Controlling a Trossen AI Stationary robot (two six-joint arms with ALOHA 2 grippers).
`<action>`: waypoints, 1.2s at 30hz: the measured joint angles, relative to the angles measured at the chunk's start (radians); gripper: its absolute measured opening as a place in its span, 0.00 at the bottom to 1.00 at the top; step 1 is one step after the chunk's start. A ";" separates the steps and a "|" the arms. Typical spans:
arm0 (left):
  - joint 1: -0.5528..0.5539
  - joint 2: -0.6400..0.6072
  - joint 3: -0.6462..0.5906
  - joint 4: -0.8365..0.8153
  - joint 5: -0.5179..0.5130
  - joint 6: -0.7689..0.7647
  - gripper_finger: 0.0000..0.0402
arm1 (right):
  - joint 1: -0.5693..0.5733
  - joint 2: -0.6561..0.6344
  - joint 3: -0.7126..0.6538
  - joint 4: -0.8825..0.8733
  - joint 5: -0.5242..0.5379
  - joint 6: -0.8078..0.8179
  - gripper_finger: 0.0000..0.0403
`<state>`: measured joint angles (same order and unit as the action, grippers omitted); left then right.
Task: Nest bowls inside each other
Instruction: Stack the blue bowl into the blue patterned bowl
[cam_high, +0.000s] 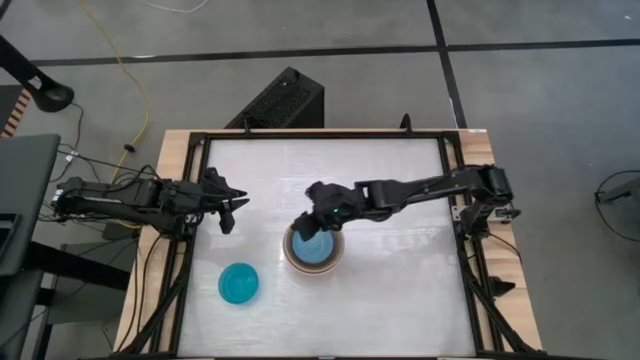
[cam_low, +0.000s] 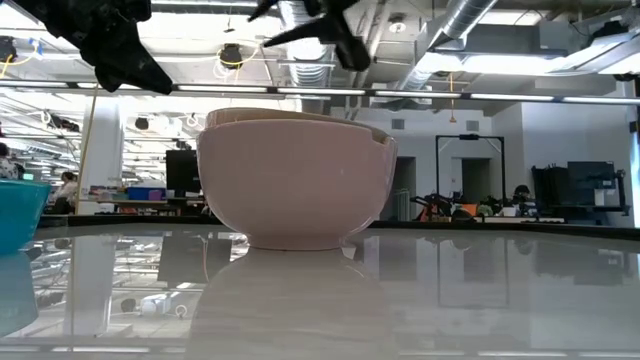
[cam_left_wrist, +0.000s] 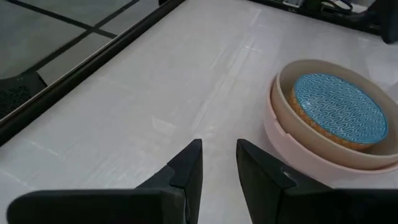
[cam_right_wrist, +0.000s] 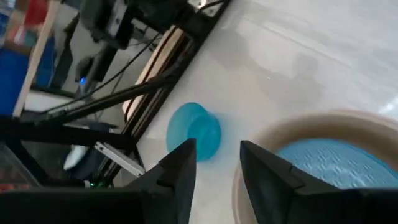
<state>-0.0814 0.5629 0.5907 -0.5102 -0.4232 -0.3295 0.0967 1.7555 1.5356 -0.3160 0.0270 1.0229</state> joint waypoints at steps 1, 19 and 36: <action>0.000 0.000 0.000 0.000 0.000 0.005 0.22 | 0.004 0.024 0.024 0.003 -0.002 -0.017 0.39; 0.000 -0.205 0.002 -0.004 -0.128 0.068 0.22 | -0.007 0.606 0.775 -0.206 -0.105 -0.602 0.35; 0.000 -0.267 0.002 -0.146 -0.187 -0.102 0.22 | 0.009 0.821 0.774 0.076 -0.171 -0.796 0.41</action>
<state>-0.0814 0.2958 0.5926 -0.6567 -0.6102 -0.4318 0.1059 2.5765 2.3100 -0.2402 -0.1435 0.2270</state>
